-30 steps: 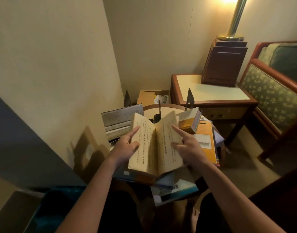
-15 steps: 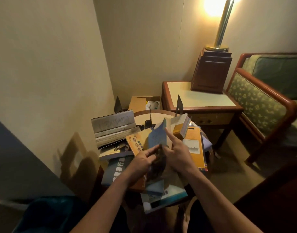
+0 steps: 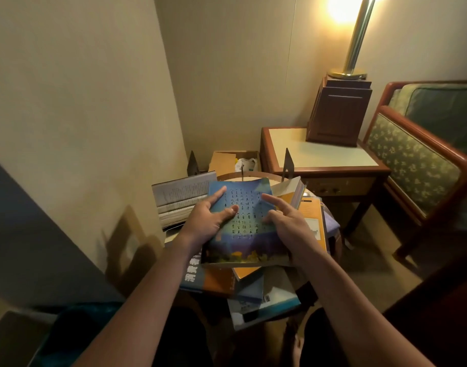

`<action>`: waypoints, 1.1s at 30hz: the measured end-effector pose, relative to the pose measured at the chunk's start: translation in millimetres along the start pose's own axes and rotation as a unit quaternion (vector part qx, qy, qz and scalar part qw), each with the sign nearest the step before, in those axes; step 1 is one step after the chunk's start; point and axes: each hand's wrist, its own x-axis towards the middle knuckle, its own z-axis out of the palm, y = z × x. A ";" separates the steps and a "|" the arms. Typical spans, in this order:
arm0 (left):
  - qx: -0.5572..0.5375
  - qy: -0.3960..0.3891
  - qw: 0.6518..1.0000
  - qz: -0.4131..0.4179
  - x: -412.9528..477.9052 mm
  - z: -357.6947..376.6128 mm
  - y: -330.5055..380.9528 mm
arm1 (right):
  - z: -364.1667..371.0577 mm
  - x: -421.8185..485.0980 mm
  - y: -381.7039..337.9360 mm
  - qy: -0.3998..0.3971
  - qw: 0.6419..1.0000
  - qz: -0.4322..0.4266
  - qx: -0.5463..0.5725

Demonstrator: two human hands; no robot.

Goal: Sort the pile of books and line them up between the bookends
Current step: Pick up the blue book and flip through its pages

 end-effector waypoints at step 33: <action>-0.348 0.014 0.936 0.055 -5.1 3.8 29.9 | 29.8 -13.7 -12.3 -0.126 0.893 0.051 0.430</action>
